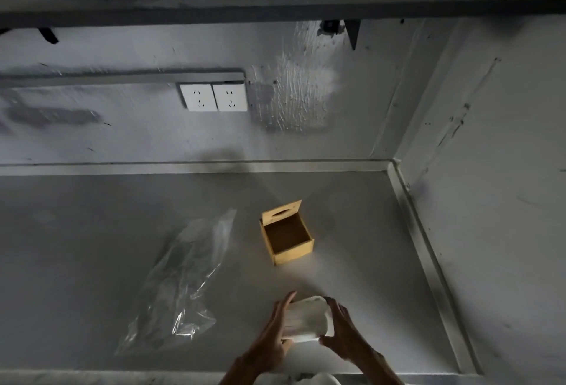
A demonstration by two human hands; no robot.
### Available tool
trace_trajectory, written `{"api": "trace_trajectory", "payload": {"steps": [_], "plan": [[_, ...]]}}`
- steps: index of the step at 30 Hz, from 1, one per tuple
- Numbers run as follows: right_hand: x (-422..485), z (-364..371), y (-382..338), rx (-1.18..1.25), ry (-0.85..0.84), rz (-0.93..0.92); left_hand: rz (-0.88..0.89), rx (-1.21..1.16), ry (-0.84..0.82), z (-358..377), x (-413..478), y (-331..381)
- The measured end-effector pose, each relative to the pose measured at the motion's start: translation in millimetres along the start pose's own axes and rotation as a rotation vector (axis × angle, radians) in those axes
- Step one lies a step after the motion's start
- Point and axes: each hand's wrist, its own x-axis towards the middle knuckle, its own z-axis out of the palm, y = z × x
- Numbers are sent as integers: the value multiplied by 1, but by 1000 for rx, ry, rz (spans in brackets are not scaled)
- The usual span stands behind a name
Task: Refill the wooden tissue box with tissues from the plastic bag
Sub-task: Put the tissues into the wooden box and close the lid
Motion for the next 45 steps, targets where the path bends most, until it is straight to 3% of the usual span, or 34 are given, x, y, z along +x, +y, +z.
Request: {"api": "trace_trajectory", "payload": {"steps": [6, 13, 15, 20, 23, 27, 31, 33, 36, 42, 45], "plan": [[-5, 3, -3, 213, -32, -28, 24, 17, 39, 16, 6, -8], [-5, 18, 2, 156, 25, 15, 9, -47, 98, 21, 14, -13], [-4, 8, 2, 153, 85, 64, -81, -121, 79, 11, 15, -12], [9, -14, -15, 267, -29, 165, -357, -343, -48, -23, 34, 6], [18, -7, -16, 143, -16, 277, -553, -310, -50, -17, 37, 10], [28, -15, -20, -11, -110, 370, -631, -135, 3, -22, 40, 19], [59, -66, -65, 245, 181, 308, -540, -191, 241, -61, 68, 37], [75, -90, -96, 498, 180, 286, -494, -352, 327, -78, 82, 50], [101, -95, -119, 782, 156, 373, -465, -633, 303, -92, 109, 46], [73, -63, -137, 690, 135, 316, -431, -609, 304, -101, 97, 59], [64, -25, -105, 625, 161, 147, -419, -621, 316, -89, 96, 16]]}}
